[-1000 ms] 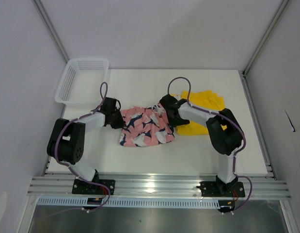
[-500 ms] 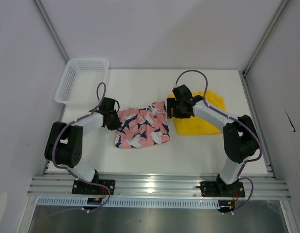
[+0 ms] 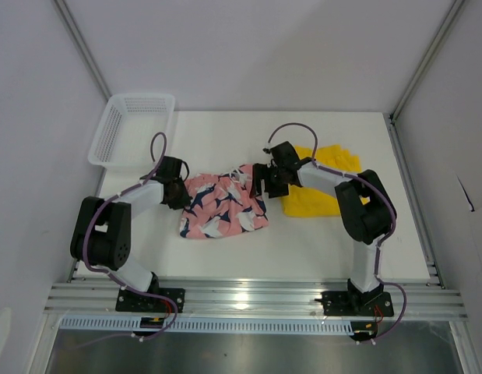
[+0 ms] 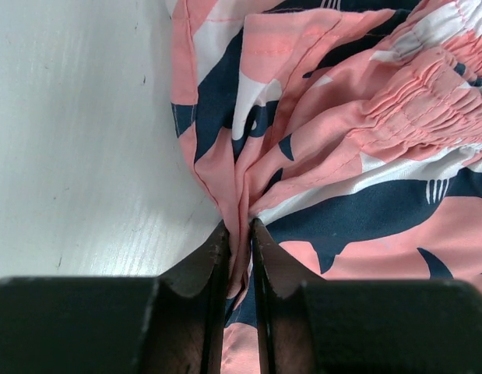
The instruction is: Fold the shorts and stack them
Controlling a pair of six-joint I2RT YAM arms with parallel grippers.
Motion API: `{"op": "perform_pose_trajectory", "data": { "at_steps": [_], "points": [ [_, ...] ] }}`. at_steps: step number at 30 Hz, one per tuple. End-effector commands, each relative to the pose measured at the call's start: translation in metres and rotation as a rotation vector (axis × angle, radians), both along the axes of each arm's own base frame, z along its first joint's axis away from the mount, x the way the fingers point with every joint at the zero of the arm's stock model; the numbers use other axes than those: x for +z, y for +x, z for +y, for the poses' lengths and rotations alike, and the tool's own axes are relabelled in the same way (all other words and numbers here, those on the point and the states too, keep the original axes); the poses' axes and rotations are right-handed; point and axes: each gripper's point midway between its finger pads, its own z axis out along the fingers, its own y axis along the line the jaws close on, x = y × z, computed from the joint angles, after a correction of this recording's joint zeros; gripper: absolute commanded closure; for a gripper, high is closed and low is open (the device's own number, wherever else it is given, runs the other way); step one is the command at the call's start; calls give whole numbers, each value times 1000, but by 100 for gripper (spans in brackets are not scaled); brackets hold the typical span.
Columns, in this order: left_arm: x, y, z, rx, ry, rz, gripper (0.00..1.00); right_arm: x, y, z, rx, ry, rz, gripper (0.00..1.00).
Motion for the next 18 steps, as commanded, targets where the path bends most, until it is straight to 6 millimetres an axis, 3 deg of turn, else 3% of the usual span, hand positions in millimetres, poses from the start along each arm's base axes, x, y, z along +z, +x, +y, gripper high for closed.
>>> {"op": "perform_pose_trajectory", "data": {
  "at_steps": [1, 5, 14, 18],
  "points": [
    [7, 6, 6, 5, 22, -22, 80, 11, 9, 20, 56, 68, -47, 18],
    [7, 7, 5, 1, 18, -24, 80, -2, 6, 25, 82, 73, -18, 18],
    [2, 7, 1, -9, 2, -15, 80, -4, -2, 34, 119, 131, 1, 19],
    [2, 7, 1, -11, 3, -15, 80, -13, -2, 32, 112, 71, 0, 23]
  ]
}}
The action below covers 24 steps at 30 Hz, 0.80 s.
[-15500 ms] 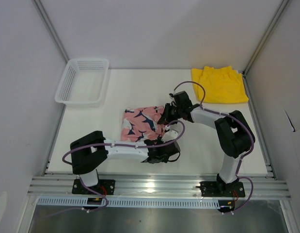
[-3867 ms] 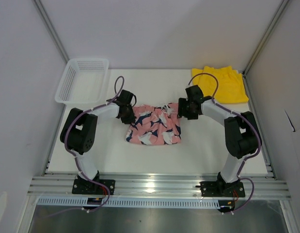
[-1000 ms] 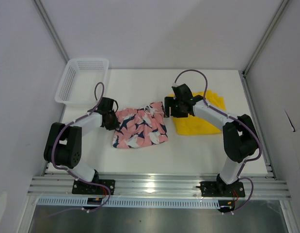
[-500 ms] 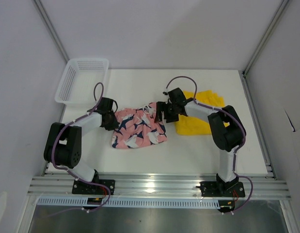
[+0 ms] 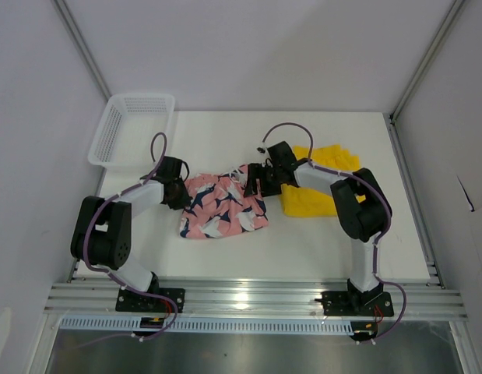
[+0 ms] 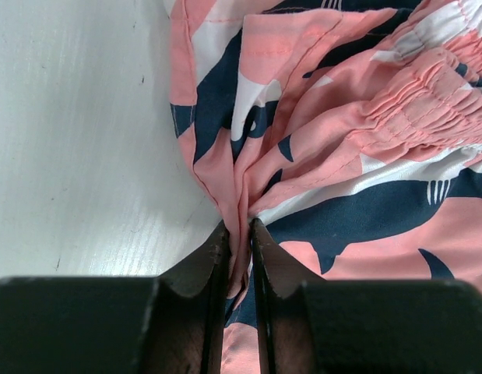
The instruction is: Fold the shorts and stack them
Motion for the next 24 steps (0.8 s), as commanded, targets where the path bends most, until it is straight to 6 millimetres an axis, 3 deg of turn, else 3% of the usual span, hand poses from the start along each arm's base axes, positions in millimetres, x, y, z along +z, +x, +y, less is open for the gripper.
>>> {"op": "perform_pose_trajectory", "data": {
  "at_steps": [1, 8, 13, 14, 17, 20, 24],
  "points": [
    [4, 8, 2, -9, 5, -20, 80, -12, 0, 4, 17, -49, -3, 24],
    [2, 8, 2, -8, 7, -17, 80, -24, 8, 2, -22, -164, -14, 48],
    [1, 9, 1, -11, 9, -19, 81, -19, 17, 4, -45, -196, -53, 65],
    [1, 9, 1, -13, 10, -19, 82, -17, 17, 5, -46, -202, -61, 76],
    [6, 11, -1, -16, 17, -34, 84, -4, 21, 7, -66, -220, -120, 92],
    [10, 13, -4, -18, 36, -45, 85, 6, 20, 3, -90, -267, -173, 100],
    [14, 13, -7, -19, 86, -46, 90, 25, 21, -2, -122, -339, -248, 100]
  ]
}}
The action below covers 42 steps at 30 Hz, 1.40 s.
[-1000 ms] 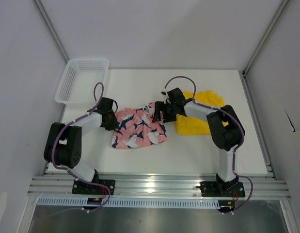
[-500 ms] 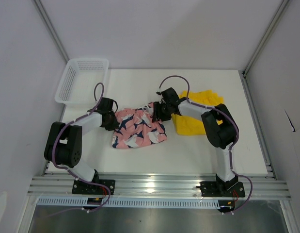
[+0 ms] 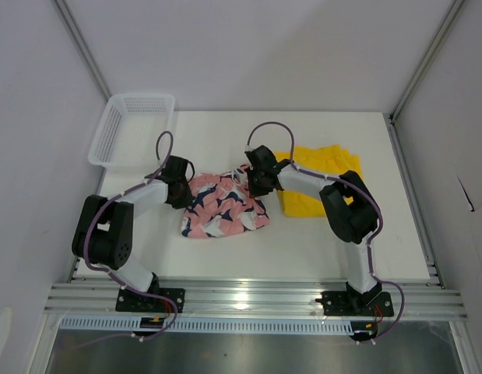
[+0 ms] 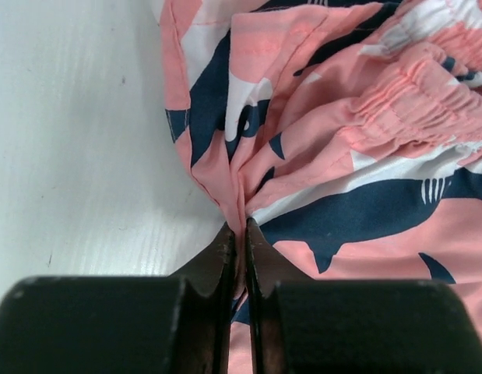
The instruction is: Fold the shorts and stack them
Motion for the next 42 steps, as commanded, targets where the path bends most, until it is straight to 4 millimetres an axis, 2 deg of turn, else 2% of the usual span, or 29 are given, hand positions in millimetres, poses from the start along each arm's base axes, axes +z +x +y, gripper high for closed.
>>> {"op": "perform_pose_trajectory", "data": {
  "at_steps": [1, 5, 7, 8, 12, 16, 21, 25, 27, 28, 30, 31, 33, 34, 35, 36, 38, 41, 42],
  "points": [
    [14, 9, -3, 0, 80, -39, 90, 40, 10, -10, -38, -94, -133, 100],
    [25, 10, -14, -11, 113, -61, 91, 50, 0, -3, -28, -123, -138, 100],
    [28, 5, -19, -25, 137, -49, 91, 60, -5, 5, -14, -109, -145, 100],
    [37, 11, -20, -17, 150, -74, 91, 63, -7, 4, -18, -121, -140, 100],
    [51, 9, -32, -37, 146, -95, 91, 86, -10, 13, -19, -106, -154, 100],
    [77, 14, -47, -52, 117, -146, 91, 101, -7, 6, -44, -128, -155, 100],
    [95, 18, -71, -87, 69, -168, 91, 119, 2, -8, -78, -113, -160, 100],
    [114, 31, -98, -119, -3, -215, 91, 129, 11, -33, -124, -101, -146, 100],
    [114, 33, -113, -143, -29, -215, 91, 138, 18, -50, -152, -93, -153, 100],
    [124, 39, -121, -152, -51, -239, 91, 140, 19, -55, -158, -92, -151, 100],
    [123, 41, -136, -179, -69, -235, 91, 151, 25, -76, -191, -83, -160, 100],
    [136, 48, -145, -188, -91, -267, 91, 156, 27, -82, -198, -72, -164, 100],
    [133, 49, -159, -208, -110, -262, 91, 167, 33, -103, -232, -67, -178, 100],
    [144, 56, -171, -221, -141, -291, 91, 168, 34, -112, -245, -73, -171, 100],
    [146, 57, -178, -224, -160, -297, 91, 171, 35, -118, -252, -69, -171, 100],
    [145, 60, -191, -240, -174, -297, 91, 176, 38, -133, -279, -71, -174, 100],
    [151, 66, -211, -257, -224, -322, 91, 180, 40, -145, -300, -69, -178, 100],
    [151, 74, -247, -290, -275, -325, 91, 184, 44, -169, -345, -83, -181, 100],
    [147, 70, -260, -311, -282, -314, 91, 184, 43, -175, -355, -88, -178, 100]
  ]
}}
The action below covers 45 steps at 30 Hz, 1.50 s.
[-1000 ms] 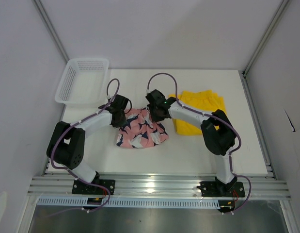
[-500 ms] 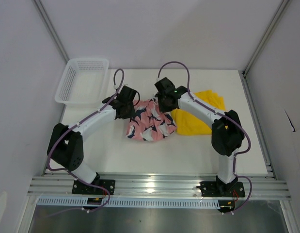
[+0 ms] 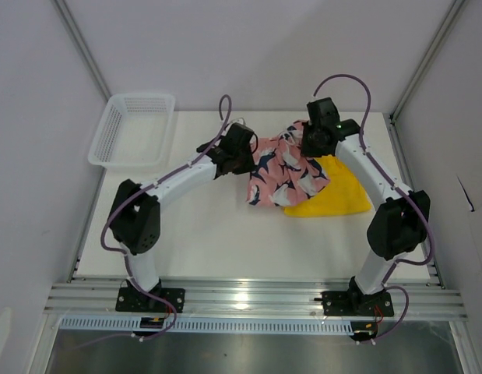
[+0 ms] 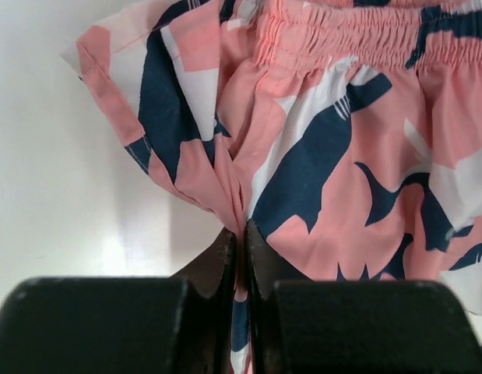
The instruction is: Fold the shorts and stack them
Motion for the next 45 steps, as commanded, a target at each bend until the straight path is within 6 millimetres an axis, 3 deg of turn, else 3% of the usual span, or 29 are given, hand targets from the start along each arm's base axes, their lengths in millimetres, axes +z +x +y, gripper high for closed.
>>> {"op": "perform_pose_trajectory", "data": {
  "at_steps": [1, 2, 3, 4, 5, 7, 9, 14, 19, 20, 26, 32, 45],
  "points": [
    [35, 13, -61, -62, -146, -61, 91, 18, -3, -27, -25, -11, -27, 100],
    [19, 14, -72, -74, -135, -33, 91, 18, -3, -33, -37, -15, -23, 100],
    [14, 9, -84, -94, -134, -23, 91, 17, -2, -39, -48, -19, -22, 100],
    [29, 15, -97, -104, -162, -51, 91, 14, -2, -52, -74, -26, -11, 100],
    [14, 12, -109, -121, -149, -30, 91, 14, -1, -59, -87, -28, -11, 100],
    [28, 17, -129, -136, -182, -53, 91, 7, -4, -72, -114, -33, 9, 100],
    [14, 17, -147, -157, -180, -34, 91, 4, -3, -93, -162, -28, 13, 100],
    [-2, 21, -166, -167, -198, -5, 91, -12, -5, -126, -219, -15, 44, 99],
    [-12, 24, -172, -170, -205, -4, 91, -23, -2, -141, -250, -4, 55, 99],
    [-27, 24, -169, -157, -181, 10, 91, -29, 5, -142, -252, 3, 60, 99],
    [-37, 27, -159, -121, -155, -9, 91, -44, 15, -142, -256, 11, 70, 99],
    [-21, 31, -144, -87, -122, -71, 91, -55, 23, -142, -262, 14, 78, 99],
    [3, 31, -136, -84, -112, -109, 91, -52, 26, -146, -279, 11, 54, 98]
  ]
}}
